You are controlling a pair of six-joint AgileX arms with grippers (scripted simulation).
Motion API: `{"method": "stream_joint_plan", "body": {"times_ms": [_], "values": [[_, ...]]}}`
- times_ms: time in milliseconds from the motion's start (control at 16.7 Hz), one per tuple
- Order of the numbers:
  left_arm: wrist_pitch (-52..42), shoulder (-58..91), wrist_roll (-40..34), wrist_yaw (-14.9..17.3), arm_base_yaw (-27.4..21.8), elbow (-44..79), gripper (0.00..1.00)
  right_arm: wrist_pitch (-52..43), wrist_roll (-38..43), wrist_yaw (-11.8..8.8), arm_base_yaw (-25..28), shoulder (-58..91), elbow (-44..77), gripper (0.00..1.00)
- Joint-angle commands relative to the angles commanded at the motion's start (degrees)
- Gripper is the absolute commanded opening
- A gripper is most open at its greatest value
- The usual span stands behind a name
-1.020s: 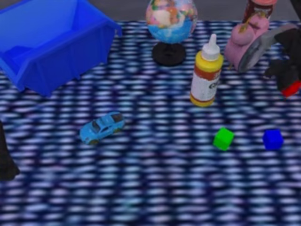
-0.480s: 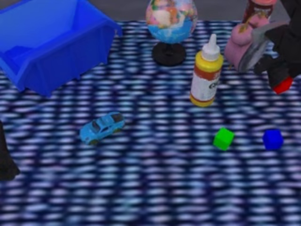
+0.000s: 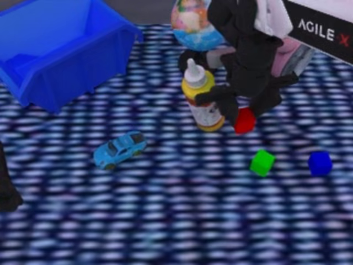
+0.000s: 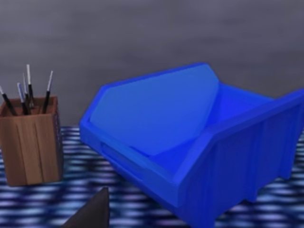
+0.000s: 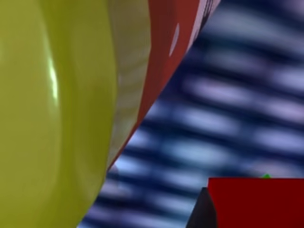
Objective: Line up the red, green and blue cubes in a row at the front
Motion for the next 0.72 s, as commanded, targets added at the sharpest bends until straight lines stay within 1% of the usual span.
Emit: {"method": "stream_joint_plan", "body": {"times_ms": [240, 420, 600, 720], "values": [[0.00, 0.00, 0.00, 0.00, 0.00, 0.00, 1.00, -1.25, 21.99, 0.35, 13.63, -0.40, -0.17, 0.00], [0.00, 0.00, 0.00, 0.00, 0.00, 0.00, 1.00, -1.51, 35.42, 0.80, 22.55, -1.46, -0.42, 0.00], [0.00, 0.00, 0.00, 0.00, 0.00, 0.00, 1.00, -1.31, 43.68, 1.34, 28.83, -2.78, -0.74, 0.00], [0.00, 0.00, 0.00, 0.00, 0.00, 0.00, 1.00, -1.14, 46.12, 1.57, 30.84, -3.36, -0.91, 0.00]]}}
